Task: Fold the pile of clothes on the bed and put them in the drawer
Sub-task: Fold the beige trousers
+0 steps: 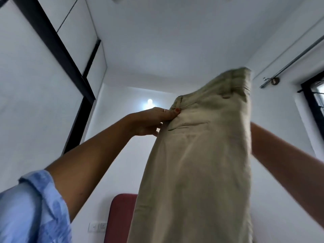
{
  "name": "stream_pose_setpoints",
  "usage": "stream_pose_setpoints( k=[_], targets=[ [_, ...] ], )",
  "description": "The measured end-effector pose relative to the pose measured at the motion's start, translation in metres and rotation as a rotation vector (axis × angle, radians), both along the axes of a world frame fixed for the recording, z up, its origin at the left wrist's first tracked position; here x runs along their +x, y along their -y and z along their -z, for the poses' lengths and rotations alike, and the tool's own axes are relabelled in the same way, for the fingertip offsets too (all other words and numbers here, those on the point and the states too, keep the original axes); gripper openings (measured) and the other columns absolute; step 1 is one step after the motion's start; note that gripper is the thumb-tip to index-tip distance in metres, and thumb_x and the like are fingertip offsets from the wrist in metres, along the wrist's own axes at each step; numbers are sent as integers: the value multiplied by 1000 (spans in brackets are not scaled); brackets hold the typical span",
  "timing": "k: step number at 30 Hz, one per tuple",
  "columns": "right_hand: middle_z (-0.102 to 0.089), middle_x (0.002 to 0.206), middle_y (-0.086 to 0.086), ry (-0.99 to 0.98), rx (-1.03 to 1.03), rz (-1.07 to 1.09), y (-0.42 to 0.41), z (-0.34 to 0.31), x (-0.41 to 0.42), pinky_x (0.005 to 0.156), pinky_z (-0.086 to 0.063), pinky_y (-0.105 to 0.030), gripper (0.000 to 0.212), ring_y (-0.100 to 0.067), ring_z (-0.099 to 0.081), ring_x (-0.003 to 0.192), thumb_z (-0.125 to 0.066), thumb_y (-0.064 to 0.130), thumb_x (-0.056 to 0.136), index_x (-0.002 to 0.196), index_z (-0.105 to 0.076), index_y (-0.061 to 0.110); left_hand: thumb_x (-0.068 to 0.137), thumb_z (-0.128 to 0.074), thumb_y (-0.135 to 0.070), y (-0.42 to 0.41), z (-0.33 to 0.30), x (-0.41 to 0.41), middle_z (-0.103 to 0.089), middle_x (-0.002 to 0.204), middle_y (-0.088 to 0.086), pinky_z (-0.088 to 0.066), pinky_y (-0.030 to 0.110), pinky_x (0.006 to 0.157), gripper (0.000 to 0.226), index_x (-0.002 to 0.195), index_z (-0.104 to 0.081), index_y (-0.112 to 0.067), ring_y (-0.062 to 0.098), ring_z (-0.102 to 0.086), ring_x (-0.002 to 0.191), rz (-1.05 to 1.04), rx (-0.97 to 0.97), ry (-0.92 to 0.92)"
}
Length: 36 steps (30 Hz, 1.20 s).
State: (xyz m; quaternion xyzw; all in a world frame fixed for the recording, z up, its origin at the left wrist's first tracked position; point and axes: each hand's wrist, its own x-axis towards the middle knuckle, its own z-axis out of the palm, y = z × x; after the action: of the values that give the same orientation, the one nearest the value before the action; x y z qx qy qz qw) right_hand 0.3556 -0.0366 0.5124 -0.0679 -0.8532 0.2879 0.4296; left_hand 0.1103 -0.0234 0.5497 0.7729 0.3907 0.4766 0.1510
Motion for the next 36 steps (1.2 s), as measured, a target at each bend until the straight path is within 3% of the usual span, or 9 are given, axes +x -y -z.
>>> stream_pose_setpoints(
  k=[1, 2, 4, 6, 10, 14, 19, 28, 36],
  targets=[
    [-65, 50, 15, 75, 66, 66, -14, -10, 14, 57, -49, -5, 79, 6, -67, 64, -67, 24, -1, 72, -74, -4, 90, -57, -48, -1, 4, -1, -70, 100, 1, -56, 37, 83, 47, 111, -66, -8, 14, -66, 90, -2, -10, -18],
    [-71, 68, 20, 62, 80, 172, -16, -21, 15, 74, -53, -12, 72, 9, -66, 69, -89, 36, 39, 100, -74, 1, 89, -58, -47, -4, 8, -2, -69, 102, 3, -55, 37, 85, 46, 109, -66, -6, 14, -66, 93, -9, -17, -34],
    [-73, 104, -2, 120, 173, 490, -15, -43, 27, 87, -55, -27, 110, 0, -69, 73, -85, 55, 39, 128, -56, -1, 87, -61, -47, -13, 15, 1, -69, 100, 3, -54, 39, 85, 44, 101, -68, -7, 16, -64, 97, -47, 2, -81],
    [-66, 119, -18, 412, 103, 657, -1, -70, 20, 62, -57, -25, 89, -12, -67, 68, -84, 52, 47, 118, -63, 4, 87, -62, -49, -23, 21, 6, -65, 91, 2, -53, 37, 81, 40, 91, -66, -9, 15, -62, 92, -126, 59, -116],
    [-72, 108, 0, 484, 116, 845, 9, -102, 14, 34, -30, -16, 115, -9, -46, 42, -87, 69, 14, 115, -62, 21, 86, -63, -50, -44, 28, 22, -49, 76, 7, -42, 28, 63, 39, 80, -53, -13, 18, -48, 72, -243, 197, -60],
    [-65, 114, 6, 617, 57, 840, -11, -83, 1, 41, -40, -19, 98, -8, -60, 51, -92, 55, 36, 124, -51, 37, 81, -69, -52, -45, 27, 35, -57, 77, 12, -39, 32, 66, 49, 82, -62, -3, 20, -54, 74, -222, 302, -76],
    [-56, 61, 1, 569, 55, 565, -54, -57, -11, 36, -33, -12, 18, -7, -49, 49, -85, 19, 65, 64, -67, 23, 85, -69, -42, -22, 25, 44, -44, 59, 1, -29, 28, 58, 42, 64, -53, -9, 13, -38, 58, -217, 440, -189],
    [-36, 44, 7, 777, -108, 524, -50, -61, -10, 34, -15, -13, 36, -3, -22, 32, -91, 34, 53, 54, -58, 20, 87, -69, -34, -12, 19, 41, -32, 57, -2, -24, 24, 52, 43, 61, -44, -11, 11, -28, 54, -175, 482, -287],
    [-70, 68, -4, 302, 589, 1084, -38, -71, -46, 65, -50, -27, 19, -24, -66, 67, -68, 26, 87, 85, -61, 8, 82, -70, -46, -15, 15, 26, -69, 93, -3, -49, 26, 74, 33, 100, -66, -18, 11, -65, 87, -227, 340, 33]
  ],
)
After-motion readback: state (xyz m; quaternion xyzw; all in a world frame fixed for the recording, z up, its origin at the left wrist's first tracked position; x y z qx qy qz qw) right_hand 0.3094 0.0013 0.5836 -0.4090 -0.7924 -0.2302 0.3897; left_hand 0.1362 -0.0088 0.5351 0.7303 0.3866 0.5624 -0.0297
